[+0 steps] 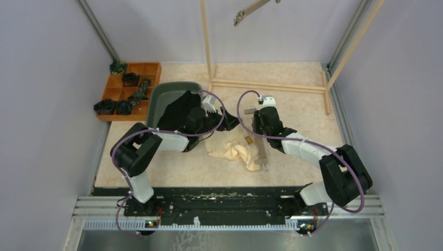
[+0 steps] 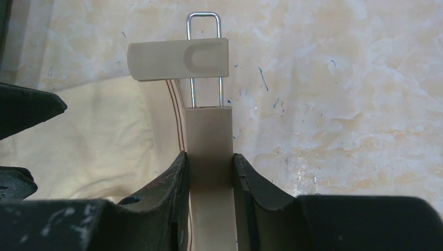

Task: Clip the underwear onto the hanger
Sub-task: Open the clamp at the hanger.

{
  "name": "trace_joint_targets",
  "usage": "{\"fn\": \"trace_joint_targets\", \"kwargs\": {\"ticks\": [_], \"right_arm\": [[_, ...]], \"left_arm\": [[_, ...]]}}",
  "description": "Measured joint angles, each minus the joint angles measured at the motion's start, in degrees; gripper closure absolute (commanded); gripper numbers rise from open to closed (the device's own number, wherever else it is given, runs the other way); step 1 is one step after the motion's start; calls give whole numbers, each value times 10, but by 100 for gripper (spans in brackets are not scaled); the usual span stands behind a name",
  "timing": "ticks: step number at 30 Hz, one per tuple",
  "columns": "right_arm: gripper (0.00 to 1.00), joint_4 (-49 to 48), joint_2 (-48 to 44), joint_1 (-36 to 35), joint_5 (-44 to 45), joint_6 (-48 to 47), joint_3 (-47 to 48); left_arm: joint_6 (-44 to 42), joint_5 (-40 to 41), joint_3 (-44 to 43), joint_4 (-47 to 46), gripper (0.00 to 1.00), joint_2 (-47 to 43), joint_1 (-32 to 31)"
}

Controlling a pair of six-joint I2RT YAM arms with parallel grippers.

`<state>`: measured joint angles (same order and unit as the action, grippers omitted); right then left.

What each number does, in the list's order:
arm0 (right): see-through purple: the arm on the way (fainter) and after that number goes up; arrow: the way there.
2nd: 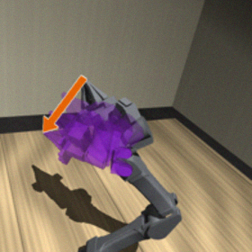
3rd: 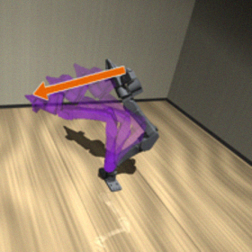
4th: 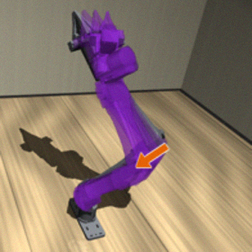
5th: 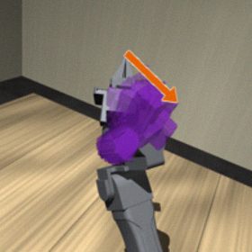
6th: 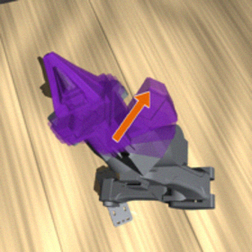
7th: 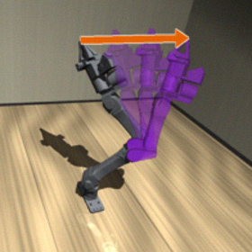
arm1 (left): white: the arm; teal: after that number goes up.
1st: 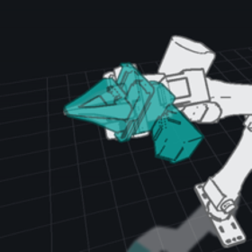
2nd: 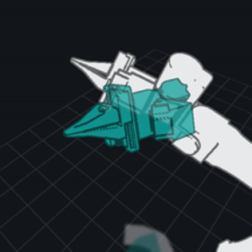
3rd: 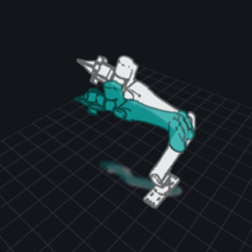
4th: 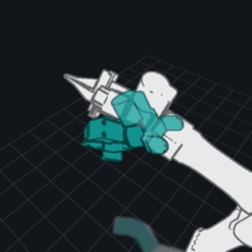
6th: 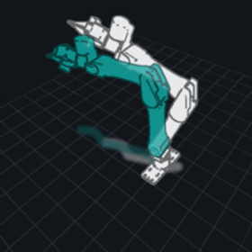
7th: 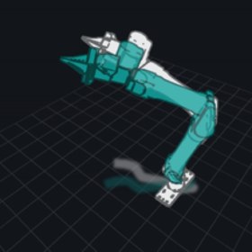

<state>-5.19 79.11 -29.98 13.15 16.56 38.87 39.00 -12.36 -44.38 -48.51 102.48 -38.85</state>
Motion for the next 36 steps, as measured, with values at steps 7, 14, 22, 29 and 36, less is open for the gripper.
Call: {"fn": "trace_joint_targets", "kwargs": {"ticks": [7, 14, 22, 29, 36], "right_arm": [[98, 0, -5, 0, 6, 5, 0], [98, 23, -2, 0, 16, 28, 22], [98, 35, 9, 0, 23, 60, 67], [99, 48, 29, -9, 30, 73, 93], [99, 62, 35, -13, 33, 90, 97]], "left_arm": [[27, -23, -5, -45, 22, 24, 0], [84, -58, 41, -174, 27, 64, -2], [121, -66, 61, -268, 29, 111, -27], [129, -67, 51, -298, 30, 129, -49], [128, -62, 24, -304, 36, 149, -75]]}}
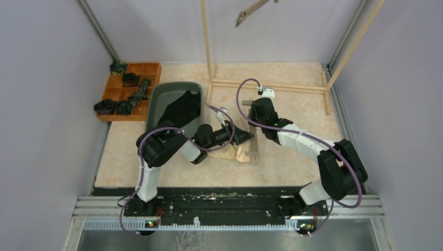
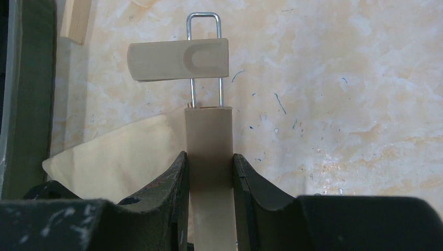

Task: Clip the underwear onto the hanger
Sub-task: Open the clamp at the hanger.

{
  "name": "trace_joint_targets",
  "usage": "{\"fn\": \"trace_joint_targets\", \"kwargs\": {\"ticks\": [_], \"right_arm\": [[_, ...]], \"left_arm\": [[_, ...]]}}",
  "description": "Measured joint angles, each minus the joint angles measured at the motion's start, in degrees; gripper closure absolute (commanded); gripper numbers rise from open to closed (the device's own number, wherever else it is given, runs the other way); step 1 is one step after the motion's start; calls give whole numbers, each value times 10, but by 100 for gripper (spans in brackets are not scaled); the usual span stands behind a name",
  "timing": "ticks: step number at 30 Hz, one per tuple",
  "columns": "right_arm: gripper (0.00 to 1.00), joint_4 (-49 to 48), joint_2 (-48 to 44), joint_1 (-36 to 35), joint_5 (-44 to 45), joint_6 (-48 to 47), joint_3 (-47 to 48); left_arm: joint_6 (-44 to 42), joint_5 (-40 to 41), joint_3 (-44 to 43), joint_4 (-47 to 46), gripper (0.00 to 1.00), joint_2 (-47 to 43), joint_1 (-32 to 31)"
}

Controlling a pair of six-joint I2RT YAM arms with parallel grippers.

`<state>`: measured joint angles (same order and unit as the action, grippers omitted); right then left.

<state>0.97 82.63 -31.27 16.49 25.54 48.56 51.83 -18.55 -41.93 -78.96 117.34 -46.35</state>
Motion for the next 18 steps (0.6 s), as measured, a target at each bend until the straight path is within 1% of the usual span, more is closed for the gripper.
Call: {"fn": "trace_joint_targets", "kwargs": {"ticks": [1, 5, 8, 14, 16, 18], "right_arm": [[99, 1, 0, -1, 0, 2, 0], [99, 2, 0, -2, 0, 9, 0], [99, 2, 0, -2, 2, 14, 0], [100, 4, -1, -11, 7, 21, 0], [100, 4, -3, -14, 9, 23, 0], [99, 5, -5, -16, 11, 27, 0]], "left_arm": [[0, 0, -2, -3, 37, 3, -3], [0, 5, -4, -8, 44, 14, -9], [0, 10, -4, -12, 54, 23, -13], [0, 14, -11, -33, 57, 42, -16], [0, 14, -15, -38, 64, 46, -17], [1, 15, -17, -43, 73, 49, -18]]}}
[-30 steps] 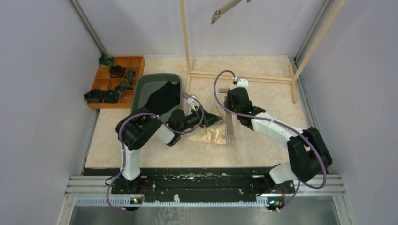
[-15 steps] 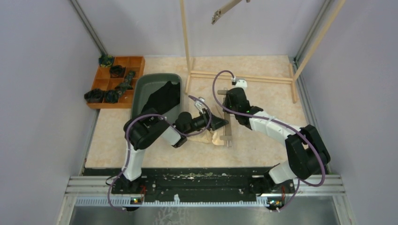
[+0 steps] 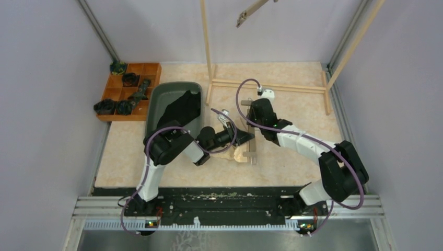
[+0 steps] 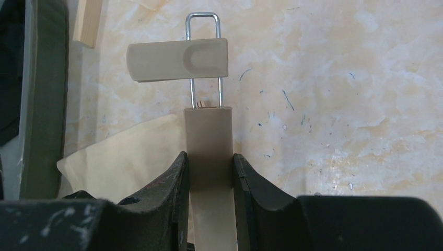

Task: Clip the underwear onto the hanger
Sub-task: Open the clamp at the hanger.

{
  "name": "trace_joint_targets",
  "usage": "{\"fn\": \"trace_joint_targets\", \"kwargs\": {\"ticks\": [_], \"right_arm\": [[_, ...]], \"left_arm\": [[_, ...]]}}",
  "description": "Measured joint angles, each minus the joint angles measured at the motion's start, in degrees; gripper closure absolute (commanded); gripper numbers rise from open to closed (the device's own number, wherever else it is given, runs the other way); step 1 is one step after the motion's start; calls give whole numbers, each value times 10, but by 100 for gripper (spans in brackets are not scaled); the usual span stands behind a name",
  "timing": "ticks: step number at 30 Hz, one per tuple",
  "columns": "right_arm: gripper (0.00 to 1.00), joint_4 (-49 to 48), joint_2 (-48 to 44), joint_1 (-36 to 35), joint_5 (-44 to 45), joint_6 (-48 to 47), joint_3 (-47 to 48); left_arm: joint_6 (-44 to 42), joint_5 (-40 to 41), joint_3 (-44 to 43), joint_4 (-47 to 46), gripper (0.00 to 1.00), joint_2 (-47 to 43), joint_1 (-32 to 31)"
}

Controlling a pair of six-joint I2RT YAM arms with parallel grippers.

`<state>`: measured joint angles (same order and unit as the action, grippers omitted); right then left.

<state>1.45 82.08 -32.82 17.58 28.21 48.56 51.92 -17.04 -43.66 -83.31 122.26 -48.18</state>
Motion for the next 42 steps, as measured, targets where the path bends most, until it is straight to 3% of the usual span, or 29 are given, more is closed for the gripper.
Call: {"fn": "trace_joint_targets", "kwargs": {"ticks": [2, 4, 7, 13, 15, 19, 27, 35, 42], "right_arm": [[99, 0, -3, -1, 3, 1, 0], [97, 0, -9, -1, 8, 2, 0], [92, 3, -12, -1, 11, 2, 0], [54, 5, -24, -2, 15, 3, -1], [47, 3, -38, -2, 17, 5, -2], [45, -20, -86, 18, -5, 10, -16], [45, -112, -153, 135, -133, 40, -92], [45, -280, -122, 226, -318, 133, -182], [46, -435, -54, 236, -401, 210, -222]], "left_arm": [[3, 2, -1, -2, 90, 3, -1], [8, 8, -2, -2, 99, 9, 0], [12, 9, -2, -6, 100, 13, 2], [22, 9, -3, -14, 100, 13, 2], [26, 5, -4, -16, 100, 13, 2], [38, -6, -4, -16, 100, 13, 5], [69, -32, 16, -28, 100, 6, 20], [106, -70, 21, -37, 100, -5, 27], [142, -105, 21, -37, 100, -5, 30]]}}
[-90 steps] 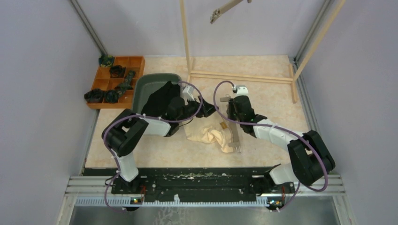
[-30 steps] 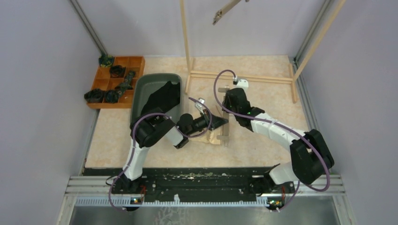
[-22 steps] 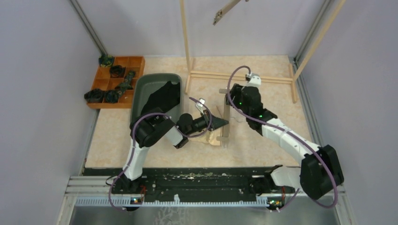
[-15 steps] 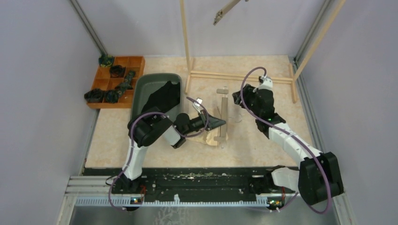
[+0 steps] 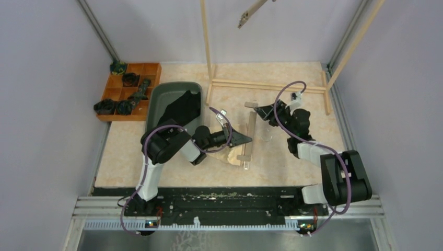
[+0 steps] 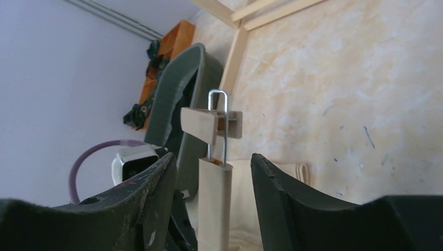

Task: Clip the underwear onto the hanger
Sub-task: Open the clamp at the hanger.

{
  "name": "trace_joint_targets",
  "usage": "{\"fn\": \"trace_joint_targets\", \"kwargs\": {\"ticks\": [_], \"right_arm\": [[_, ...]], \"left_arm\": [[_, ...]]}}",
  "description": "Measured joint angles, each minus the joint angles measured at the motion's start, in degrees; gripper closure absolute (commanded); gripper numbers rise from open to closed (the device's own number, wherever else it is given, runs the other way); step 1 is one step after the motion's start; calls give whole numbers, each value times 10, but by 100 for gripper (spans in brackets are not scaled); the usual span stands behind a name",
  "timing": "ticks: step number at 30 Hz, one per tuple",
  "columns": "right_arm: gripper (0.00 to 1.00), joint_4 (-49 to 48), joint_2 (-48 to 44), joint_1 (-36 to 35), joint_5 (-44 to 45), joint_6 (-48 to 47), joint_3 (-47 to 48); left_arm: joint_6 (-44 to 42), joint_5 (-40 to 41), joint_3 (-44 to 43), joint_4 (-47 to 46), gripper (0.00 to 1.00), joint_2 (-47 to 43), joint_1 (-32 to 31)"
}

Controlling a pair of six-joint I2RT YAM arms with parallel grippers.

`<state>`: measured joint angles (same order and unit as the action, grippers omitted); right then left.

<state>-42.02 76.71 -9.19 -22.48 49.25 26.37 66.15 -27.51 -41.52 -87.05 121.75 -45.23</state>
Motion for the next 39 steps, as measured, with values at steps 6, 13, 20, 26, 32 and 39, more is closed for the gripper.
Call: {"fn": "trace_joint_targets", "kwargs": {"ticks": [6, 13, 20, 26, 32, 39], "right_arm": [[46, -97, 43, 3, -30, 41, -1], [45, -141, 70, 6, -42, 62, -1], [45, -165, 76, 14, -47, 70, -2], [45, -189, 103, 19, -51, 80, -6], [45, -210, 123, 22, -57, 90, -12], [47, -269, 177, 23, -72, 113, -12]], "left_arm": [[12, -10, 0, 0, 100, 0, 0], [20, -13, 0, 0, 100, 0, 0], [29, -17, 0, 0, 100, 0, 0], [35, -17, 0, 0, 100, 0, 0], [39, -17, 0, 0, 100, 0, 0], [47, -18, 0, 0, 100, 0, 0]]}}
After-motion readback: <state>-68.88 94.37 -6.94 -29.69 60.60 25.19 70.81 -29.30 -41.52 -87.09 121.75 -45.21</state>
